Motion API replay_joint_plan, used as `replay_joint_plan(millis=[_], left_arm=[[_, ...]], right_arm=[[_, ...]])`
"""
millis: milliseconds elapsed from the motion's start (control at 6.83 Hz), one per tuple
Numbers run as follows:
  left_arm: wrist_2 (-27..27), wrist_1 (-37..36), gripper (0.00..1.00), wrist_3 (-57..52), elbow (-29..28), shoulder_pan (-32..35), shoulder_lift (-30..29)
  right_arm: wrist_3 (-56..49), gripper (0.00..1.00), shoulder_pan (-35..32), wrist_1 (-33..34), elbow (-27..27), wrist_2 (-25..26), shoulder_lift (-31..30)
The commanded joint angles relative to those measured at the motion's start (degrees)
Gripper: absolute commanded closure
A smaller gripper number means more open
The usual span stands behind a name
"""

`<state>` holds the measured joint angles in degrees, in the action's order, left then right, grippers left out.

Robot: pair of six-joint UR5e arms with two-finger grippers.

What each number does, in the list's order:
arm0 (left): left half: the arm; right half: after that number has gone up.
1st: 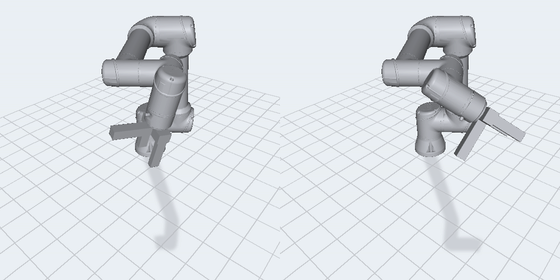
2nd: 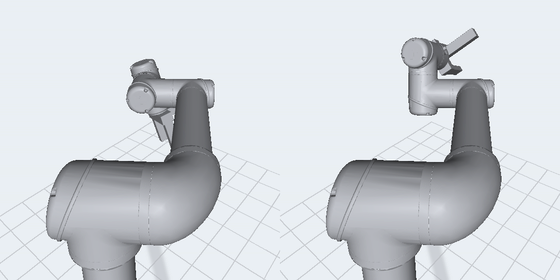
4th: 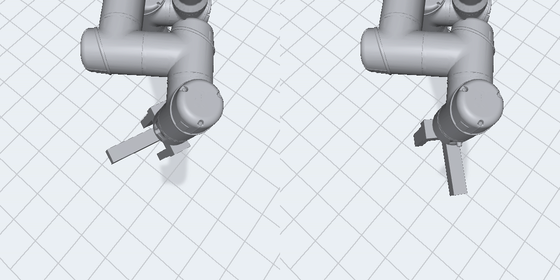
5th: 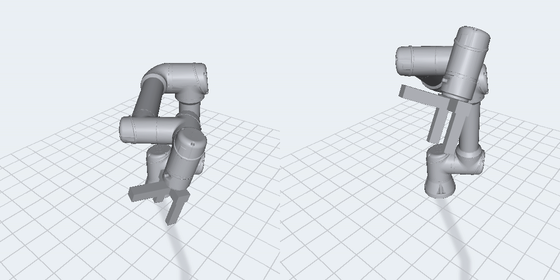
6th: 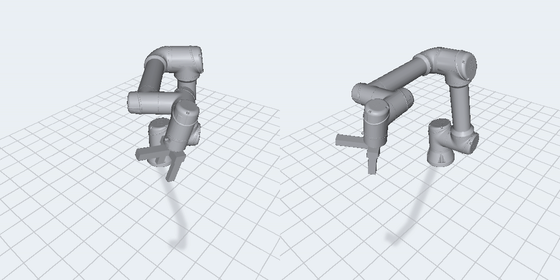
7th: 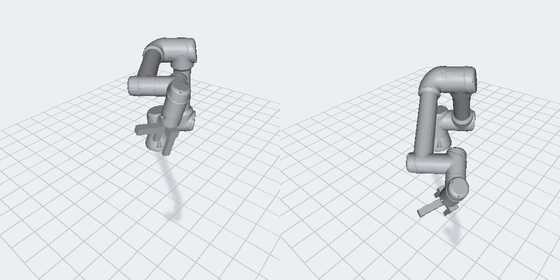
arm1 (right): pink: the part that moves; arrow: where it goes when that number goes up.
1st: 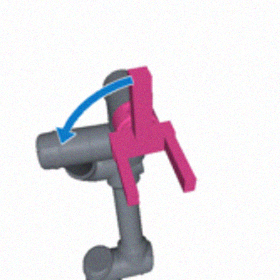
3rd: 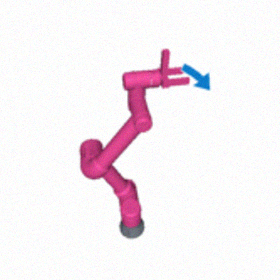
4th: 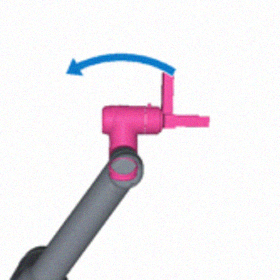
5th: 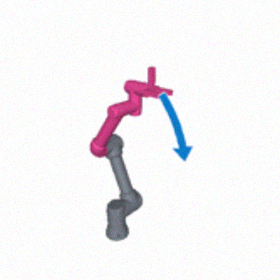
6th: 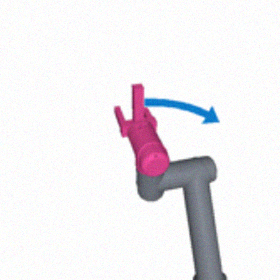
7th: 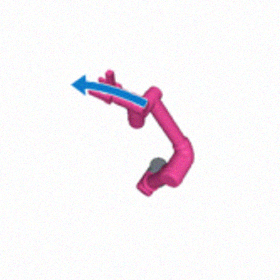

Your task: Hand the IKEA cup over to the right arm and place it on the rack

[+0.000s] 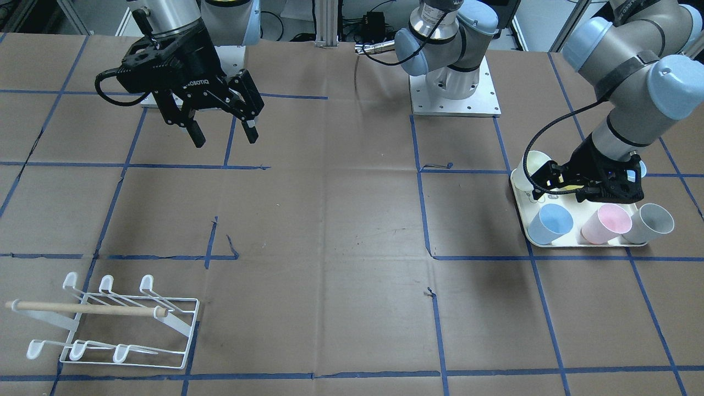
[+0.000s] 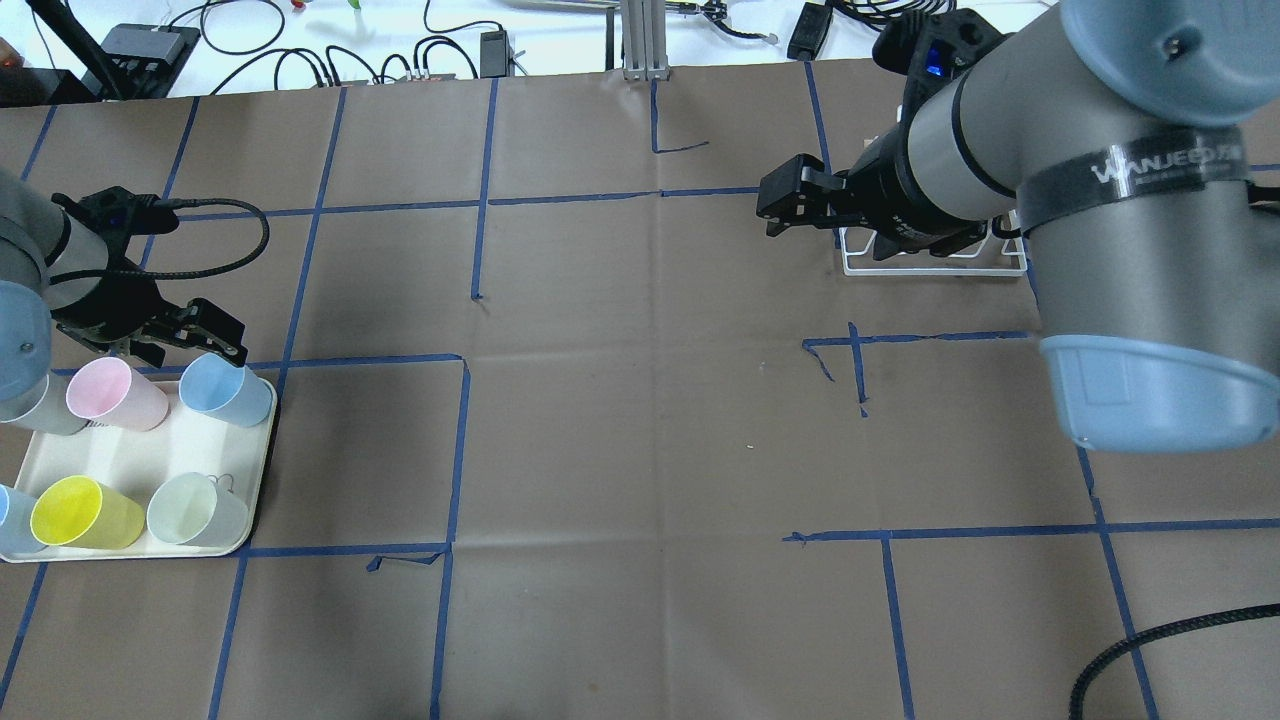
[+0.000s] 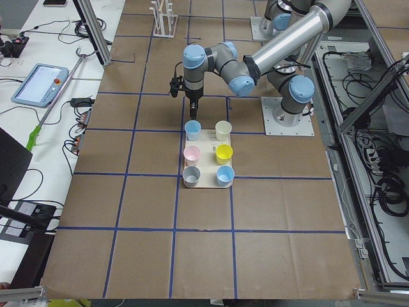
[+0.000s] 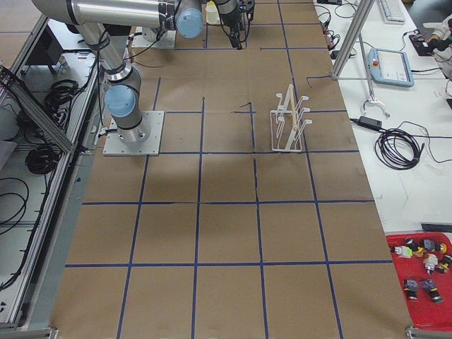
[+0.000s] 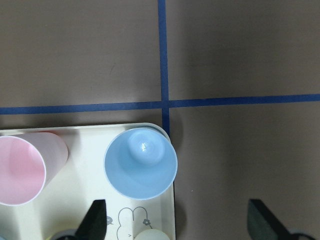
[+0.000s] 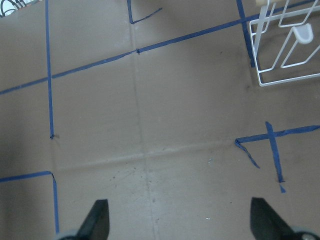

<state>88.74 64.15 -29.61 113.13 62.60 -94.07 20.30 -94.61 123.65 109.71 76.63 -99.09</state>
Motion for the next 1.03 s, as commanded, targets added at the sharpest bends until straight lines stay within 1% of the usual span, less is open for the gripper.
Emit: replay_joint_plan(millis=[0,147,293,586,733,879], left_arm=[[-0.1,-5.8,0.01,0.0,3.4,0.1,-3.7],[0.2,-9.3,0.01,0.0,4.6,0.1,-5.8],[0.3,-9.9,0.01,0.0,5.3,0.0,-6.1],[0.5,-10.0,0.02,0.0,5.5,0.0,-6.5],[0.5,-10.1,0.08,-0.3,5.2,0.0,-6.6],[0.5,-10.1,0.25,-0.4,5.0,0.0,-6.6]], right_arm=[[12.0,0.02,0.1,11.6,5.6,-1.5,0.2],[18.8,0.02,0.0,17.3,7.3,-2.3,0.3],[23.1,0.02,0.0,20.9,8.3,-5.8,0.4],[28.4,0.02,0.0,25.2,8.6,-6.1,1.7],[32.3,0.02,0.0,26.5,8.7,-6.1,2.1],[35.9,0.02,0.0,28.7,9.5,-6.1,2.1]])
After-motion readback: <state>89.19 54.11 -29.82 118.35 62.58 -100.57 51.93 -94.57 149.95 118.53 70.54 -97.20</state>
